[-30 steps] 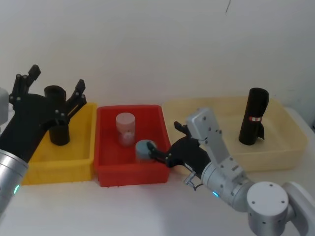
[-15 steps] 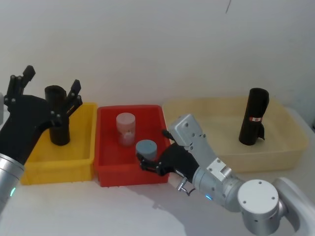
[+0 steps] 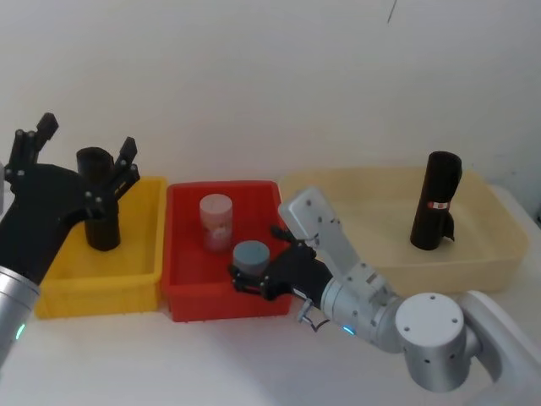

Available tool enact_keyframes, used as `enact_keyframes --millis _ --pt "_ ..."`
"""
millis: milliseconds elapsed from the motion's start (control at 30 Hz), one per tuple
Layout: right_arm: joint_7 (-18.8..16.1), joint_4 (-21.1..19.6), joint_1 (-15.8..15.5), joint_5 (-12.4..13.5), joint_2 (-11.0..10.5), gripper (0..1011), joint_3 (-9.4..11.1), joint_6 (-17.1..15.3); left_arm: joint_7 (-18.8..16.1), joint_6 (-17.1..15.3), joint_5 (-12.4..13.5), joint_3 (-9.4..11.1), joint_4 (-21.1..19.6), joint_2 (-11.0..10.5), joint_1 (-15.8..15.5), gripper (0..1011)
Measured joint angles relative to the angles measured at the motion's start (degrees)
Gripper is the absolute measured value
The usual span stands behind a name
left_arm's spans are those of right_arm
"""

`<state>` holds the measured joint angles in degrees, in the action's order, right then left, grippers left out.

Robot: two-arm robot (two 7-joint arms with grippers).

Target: Pick up the garbage bag with the one hand and transfer it to the other hand.

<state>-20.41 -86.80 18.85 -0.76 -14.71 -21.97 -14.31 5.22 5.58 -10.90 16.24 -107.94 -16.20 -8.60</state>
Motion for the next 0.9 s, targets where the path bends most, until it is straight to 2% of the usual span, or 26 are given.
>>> enact_keyframes --millis 333,900 --pt "0.0 3.5 2.6 1.2 1.5 1001 -0.2 -2.8 -0.1 0.0 0.0 -0.1 -0.1 0.0 0.1 1000" --pt "0.4 7.3 5.1 2.6 2.9 1001 -0.5 -4.8 -0.1 0.0 0.0 -0.1 -0.1 0.0 0.1 1000"
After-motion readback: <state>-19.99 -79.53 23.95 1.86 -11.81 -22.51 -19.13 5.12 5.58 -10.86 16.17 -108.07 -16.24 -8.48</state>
